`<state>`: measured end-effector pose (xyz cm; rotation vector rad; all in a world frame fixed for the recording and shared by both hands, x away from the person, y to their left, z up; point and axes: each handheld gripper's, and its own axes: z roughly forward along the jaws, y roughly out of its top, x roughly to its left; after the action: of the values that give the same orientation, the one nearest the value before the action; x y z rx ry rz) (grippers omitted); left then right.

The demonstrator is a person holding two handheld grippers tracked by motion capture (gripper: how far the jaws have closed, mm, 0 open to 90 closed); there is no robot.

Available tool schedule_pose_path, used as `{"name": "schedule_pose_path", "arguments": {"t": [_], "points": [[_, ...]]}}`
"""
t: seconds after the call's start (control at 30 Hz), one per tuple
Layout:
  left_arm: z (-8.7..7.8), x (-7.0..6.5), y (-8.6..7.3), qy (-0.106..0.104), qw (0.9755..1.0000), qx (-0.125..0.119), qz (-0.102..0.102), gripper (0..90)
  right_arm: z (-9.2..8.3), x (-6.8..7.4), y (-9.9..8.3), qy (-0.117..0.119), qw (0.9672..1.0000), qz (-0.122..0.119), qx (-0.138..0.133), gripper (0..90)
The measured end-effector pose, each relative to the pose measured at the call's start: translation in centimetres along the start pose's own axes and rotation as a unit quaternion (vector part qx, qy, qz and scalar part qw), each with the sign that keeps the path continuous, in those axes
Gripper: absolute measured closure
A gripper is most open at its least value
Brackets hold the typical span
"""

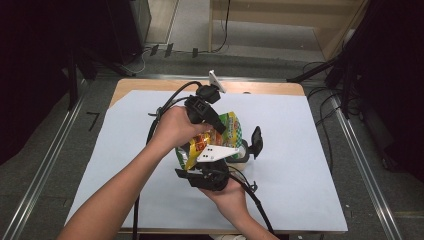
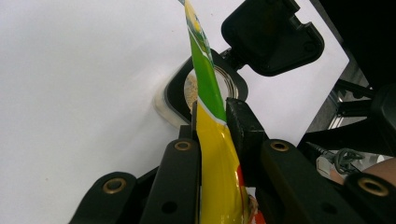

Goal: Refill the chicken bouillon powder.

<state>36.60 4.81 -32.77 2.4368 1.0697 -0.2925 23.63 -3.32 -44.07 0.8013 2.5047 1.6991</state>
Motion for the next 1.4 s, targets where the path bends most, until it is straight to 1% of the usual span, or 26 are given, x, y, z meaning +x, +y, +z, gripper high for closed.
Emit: {"name": "schedule_pose_path", "arguments": {"t": [0.5, 0.9, 1.2, 1.4], "points": [[-0.04, 0.09, 0.08, -0.001, 1.0, -0.002, -0.001, 82.4, 0.04, 0.12, 0.06, -0.002, 1.0, 0.002, -0.003, 69.7], [-0.08, -0.02, 0.03, 0.001, 1.0, -0.002, 0.002, 82.2, 0.01, 0.08, 0.05, -0.005, 1.0, -0.001, -0.002, 71.1], [-0.19, -0.1, 0.01, -0.001, 1.0, -0.006, 0.003, 81.8, -0.06, 0.1, 0.11, -0.007, 1.0, -0.005, -0.003, 71.2], [-0.28, -0.22, -0.02, 0.0, 0.9999, -0.011, 0.005, 81.6, -0.07, 0.12, 0.16, -0.007, 1.0, -0.003, -0.004, 71.1]]}}
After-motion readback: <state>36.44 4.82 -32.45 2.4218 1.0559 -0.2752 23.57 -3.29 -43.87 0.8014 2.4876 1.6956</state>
